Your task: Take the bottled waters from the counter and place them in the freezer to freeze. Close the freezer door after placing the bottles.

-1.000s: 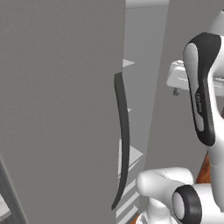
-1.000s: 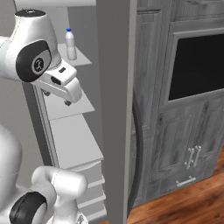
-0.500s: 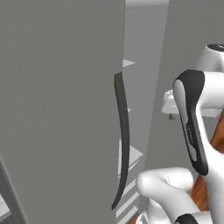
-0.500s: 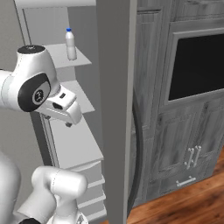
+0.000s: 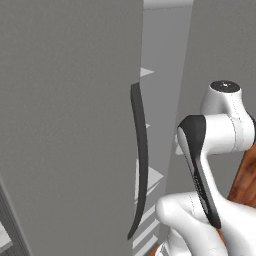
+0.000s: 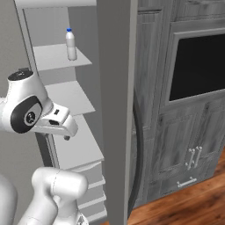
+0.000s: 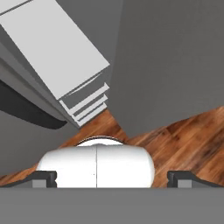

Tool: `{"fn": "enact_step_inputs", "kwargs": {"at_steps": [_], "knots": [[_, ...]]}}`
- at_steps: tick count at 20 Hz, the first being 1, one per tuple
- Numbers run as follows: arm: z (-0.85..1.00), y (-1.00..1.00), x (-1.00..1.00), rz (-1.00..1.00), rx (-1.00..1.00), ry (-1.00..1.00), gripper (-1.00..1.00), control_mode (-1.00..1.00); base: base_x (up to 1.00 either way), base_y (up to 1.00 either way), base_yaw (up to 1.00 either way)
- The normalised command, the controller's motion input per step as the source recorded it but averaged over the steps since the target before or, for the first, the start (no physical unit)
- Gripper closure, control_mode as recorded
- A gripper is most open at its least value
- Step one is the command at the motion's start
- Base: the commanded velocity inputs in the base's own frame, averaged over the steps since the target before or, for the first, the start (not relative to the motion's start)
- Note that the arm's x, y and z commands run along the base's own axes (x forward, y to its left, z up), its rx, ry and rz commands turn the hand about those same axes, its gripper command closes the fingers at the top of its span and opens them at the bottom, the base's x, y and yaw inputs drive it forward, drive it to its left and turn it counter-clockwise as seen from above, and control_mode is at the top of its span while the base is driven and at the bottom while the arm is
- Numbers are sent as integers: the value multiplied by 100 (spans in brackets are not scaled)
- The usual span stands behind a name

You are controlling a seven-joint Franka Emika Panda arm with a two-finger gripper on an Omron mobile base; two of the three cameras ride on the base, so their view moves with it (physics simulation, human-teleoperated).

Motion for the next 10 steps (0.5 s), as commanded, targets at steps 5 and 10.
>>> {"fn": "enact_step_inputs", "kwargs": {"at_steps": [5,10], "knots": [[0,0,0,0,0,0,-100,-100,0,0,0],[0,0,0,0,0,0,-100,-100,0,0,0]]}}
